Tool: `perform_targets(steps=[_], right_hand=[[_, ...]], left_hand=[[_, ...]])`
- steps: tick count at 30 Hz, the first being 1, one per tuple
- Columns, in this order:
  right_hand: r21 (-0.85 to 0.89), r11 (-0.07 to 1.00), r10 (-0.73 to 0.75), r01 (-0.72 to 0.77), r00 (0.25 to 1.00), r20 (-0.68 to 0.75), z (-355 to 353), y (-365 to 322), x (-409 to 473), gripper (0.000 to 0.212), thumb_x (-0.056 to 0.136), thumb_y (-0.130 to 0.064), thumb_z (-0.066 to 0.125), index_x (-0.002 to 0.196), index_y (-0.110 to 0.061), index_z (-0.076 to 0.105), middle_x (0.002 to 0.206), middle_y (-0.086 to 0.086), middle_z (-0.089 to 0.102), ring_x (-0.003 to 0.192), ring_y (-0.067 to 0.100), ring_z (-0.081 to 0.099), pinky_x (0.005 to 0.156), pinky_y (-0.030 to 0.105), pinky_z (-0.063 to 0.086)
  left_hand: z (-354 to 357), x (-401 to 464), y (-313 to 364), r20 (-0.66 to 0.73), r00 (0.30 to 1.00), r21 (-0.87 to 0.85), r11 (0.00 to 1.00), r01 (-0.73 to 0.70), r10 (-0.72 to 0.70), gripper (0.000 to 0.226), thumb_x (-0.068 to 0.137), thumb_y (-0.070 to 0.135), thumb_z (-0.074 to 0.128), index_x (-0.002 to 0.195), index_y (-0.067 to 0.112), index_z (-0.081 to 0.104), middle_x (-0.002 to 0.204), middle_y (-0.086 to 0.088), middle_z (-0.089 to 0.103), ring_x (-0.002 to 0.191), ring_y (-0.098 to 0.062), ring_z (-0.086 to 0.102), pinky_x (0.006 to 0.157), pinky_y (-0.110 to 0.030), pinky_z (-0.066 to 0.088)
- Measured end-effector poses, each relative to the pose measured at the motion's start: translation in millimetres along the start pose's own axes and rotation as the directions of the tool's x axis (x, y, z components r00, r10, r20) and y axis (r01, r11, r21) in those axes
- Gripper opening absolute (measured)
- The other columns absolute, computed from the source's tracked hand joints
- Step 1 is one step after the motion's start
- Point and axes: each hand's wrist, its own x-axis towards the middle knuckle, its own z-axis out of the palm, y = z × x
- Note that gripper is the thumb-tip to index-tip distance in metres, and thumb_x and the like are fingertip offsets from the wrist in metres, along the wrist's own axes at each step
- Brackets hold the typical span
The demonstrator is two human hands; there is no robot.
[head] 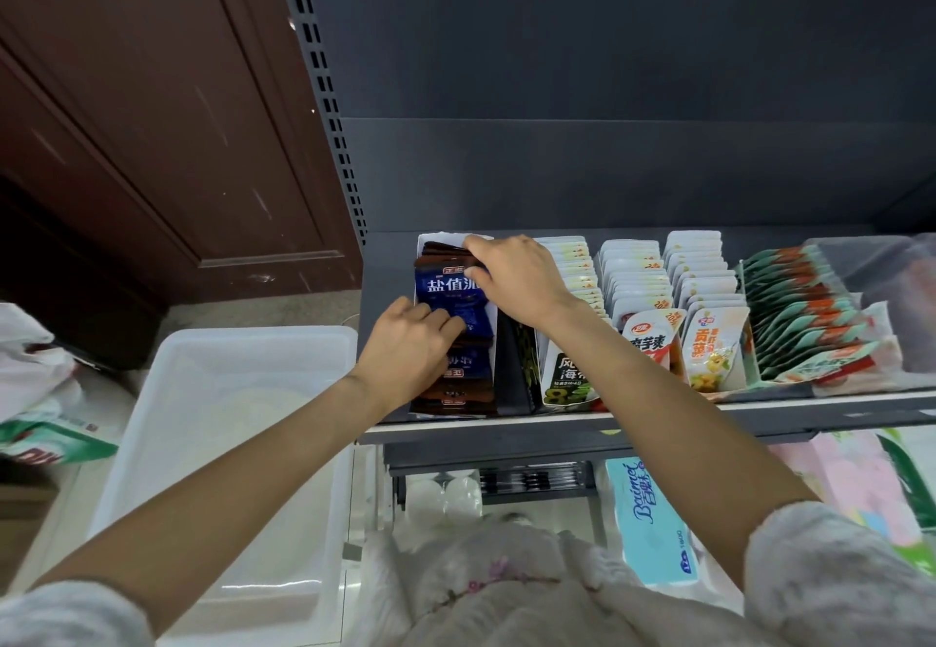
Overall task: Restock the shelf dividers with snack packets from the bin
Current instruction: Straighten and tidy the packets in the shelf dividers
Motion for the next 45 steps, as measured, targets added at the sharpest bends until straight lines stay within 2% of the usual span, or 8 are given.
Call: perform_targets(steps=[9, 15, 19, 23, 30, 35, 39, 45], right_hand=[[0.070, 0.995, -0.072, 0.068, 0.995, 0.064, -5.7, 7.6, 6.7, 0.031, 0.099, -0.027, 0.044, 0.128, -0.018, 0.049, 0.107, 0.008, 0.068, 0.096, 0.030, 0.062, 0.076, 0.035, 0.043], [0.065, 0.994, -0.096, 0.090, 0.990, 0.099, -8.0, 10.9, 7.8, 0.029, 0.100, -0.026, 0.042, 0.126, -0.016, 0.049, 0.111, 0.009, 0.066, 0.098, 0.030, 0.060, 0.071, 0.031, 0.033], [0.056, 0.994, -0.100, 0.094, 0.988, 0.120, -6.2, 9.2, 8.0, 0.032, 0.100, -0.027, 0.042, 0.130, -0.017, 0.047, 0.116, 0.010, 0.065, 0.101, 0.030, 0.060, 0.074, 0.033, 0.041], [0.036, 0.994, -0.110, 0.106, 0.986, 0.126, -5.3, 10.1, 7.8, 0.032, 0.100, -0.026, 0.042, 0.130, -0.018, 0.046, 0.114, 0.010, 0.065, 0.098, 0.030, 0.060, 0.076, 0.035, 0.044], [0.095, 0.990, -0.121, 0.108, 0.982, 0.146, -3.7, 12.8, 4.5, 0.039, 0.100, -0.026, 0.043, 0.138, -0.021, 0.037, 0.129, 0.007, 0.059, 0.109, 0.028, 0.058, 0.085, 0.039, 0.047], [0.403, 0.913, -0.137, 0.067, 0.979, 0.148, -9.0, 11.9, -7.3, 0.053, 0.099, -0.045, 0.037, 0.146, -0.025, 0.025, 0.151, -0.001, 0.031, 0.123, 0.020, 0.048, 0.095, 0.038, 0.045], [0.299, 0.951, -0.151, 0.077, 0.961, 0.233, -6.0, 12.3, -17.4, 0.088, 0.085, -0.044, 0.065, 0.150, -0.027, 0.009, 0.152, 0.002, 0.029, 0.125, 0.021, 0.046, 0.097, 0.038, 0.045], [0.058, 0.990, -0.133, 0.127, 0.986, 0.099, 2.7, 15.8, -9.0, 0.055, 0.092, -0.027, 0.058, 0.141, -0.020, 0.034, 0.132, 0.005, 0.056, 0.111, 0.027, 0.057, 0.087, 0.037, 0.045]], left_hand=[[-16.6, 17.6, -28.0, -0.109, 0.993, -0.106, 0.993, 0.042, -0.053, 0.019, 0.063, 0.004, 0.079, 0.075, 0.010, 0.065, 0.057, -0.003, 0.063, 0.045, -0.024, 0.057, 0.050, -0.029, 0.049], [-10.6, 6.1, -27.1, 0.120, 0.989, -0.143, 0.987, -0.070, 0.087, 0.051, 0.073, 0.053, 0.072, 0.110, 0.019, 0.064, 0.100, 0.000, 0.068, 0.091, -0.022, 0.064, 0.080, -0.035, 0.044], [-10.1, 1.8, -25.1, 0.173, 0.981, -0.008, 0.996, -0.085, 0.085, 0.059, 0.062, 0.046, 0.080, 0.112, 0.018, 0.064, 0.104, -0.002, 0.067, 0.093, -0.022, 0.063, 0.077, -0.035, 0.045], [-4.2, 1.6, -15.2, 0.090, 0.993, 0.051, 0.996, -0.075, 0.070, 0.050, 0.047, 0.022, 0.083, 0.094, 0.014, 0.067, 0.083, -0.003, 0.068, 0.072, -0.021, 0.064, 0.062, -0.031, 0.049], [0.3, 2.6, -12.8, -0.087, 0.995, -0.091, 0.995, -0.052, 0.044, 0.031, 0.059, 0.009, 0.083, 0.087, 0.010, 0.068, 0.071, -0.004, 0.066, 0.056, -0.020, 0.062, 0.046, -0.026, 0.047], [-8.7, 11.2, -29.6, -0.227, 0.956, -0.189, 0.971, 0.144, -0.186, 0.011, 0.081, 0.015, 0.059, 0.092, 0.014, 0.058, 0.052, -0.001, 0.058, 0.036, -0.024, 0.052, 0.034, -0.022, 0.035], [-11.6, 20.7, -31.8, -0.277, 0.925, -0.289, 0.940, 0.178, -0.261, 0.011, 0.082, 0.014, 0.063, 0.093, 0.012, 0.064, 0.066, -0.002, 0.068, 0.045, -0.023, 0.060, 0.040, -0.025, 0.045], [-28.0, -5.8, -20.4, -0.361, 0.922, -0.274, 0.961, 0.041, -0.142, 0.027, 0.082, 0.042, 0.064, 0.095, 0.019, 0.060, 0.093, 0.004, 0.064, 0.085, -0.016, 0.056, 0.069, -0.026, 0.043]])
